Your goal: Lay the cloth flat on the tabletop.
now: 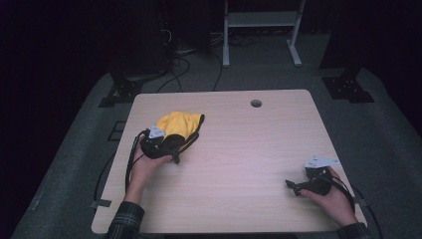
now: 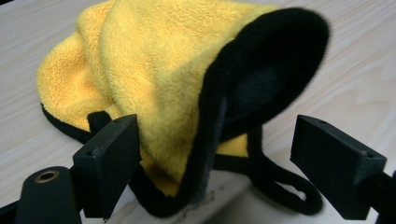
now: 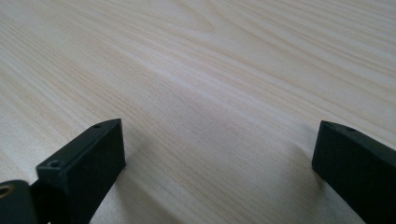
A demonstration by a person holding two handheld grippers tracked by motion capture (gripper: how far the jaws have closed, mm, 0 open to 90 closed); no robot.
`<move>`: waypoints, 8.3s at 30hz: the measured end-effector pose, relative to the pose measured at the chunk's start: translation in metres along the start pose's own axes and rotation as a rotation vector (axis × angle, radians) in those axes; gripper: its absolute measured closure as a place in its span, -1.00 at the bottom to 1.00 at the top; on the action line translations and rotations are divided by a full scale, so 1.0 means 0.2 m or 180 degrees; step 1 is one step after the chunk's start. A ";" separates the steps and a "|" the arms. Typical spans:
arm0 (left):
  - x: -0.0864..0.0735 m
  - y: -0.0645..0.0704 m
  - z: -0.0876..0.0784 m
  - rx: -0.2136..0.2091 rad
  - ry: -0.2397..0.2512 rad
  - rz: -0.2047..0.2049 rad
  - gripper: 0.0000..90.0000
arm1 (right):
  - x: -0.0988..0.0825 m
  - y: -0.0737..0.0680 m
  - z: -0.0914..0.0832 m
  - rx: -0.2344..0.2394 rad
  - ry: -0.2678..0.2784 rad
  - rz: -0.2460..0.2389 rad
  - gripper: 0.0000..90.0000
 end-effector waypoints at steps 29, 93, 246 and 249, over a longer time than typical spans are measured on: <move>0.14 0.21 -0.12 -0.0760 0.0161 -0.0343 0.64 | 0.00 0.00 0.00 0.0008 0.0001 -0.0002 -0.96; 0.05 0.58 -0.27 -0.1305 0.0135 -0.0094 -0.17 | 0.13 -0.23 -0.07 0.0650 0.0442 -0.0183 -0.19; 0.15 0.46 0.23 -0.0730 -0.0087 0.0492 0.07 | 0.19 -0.35 -0.06 0.0620 0.0252 -0.0286 0.11; 0.15 0.46 0.24 -0.0799 -0.0166 0.0418 0.37 | 0.19 -0.37 -0.05 0.0598 0.0222 -0.0304 0.11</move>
Point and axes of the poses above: each handheld gripper's, and its own axes: z roughly forward along the jaws, x roughly out of its top, y roughly to its right, the point moved 7 cm from there along z, roughly forward along the jaws, and after that the axes turned 9 degrees about x, right-handed, at the moved point
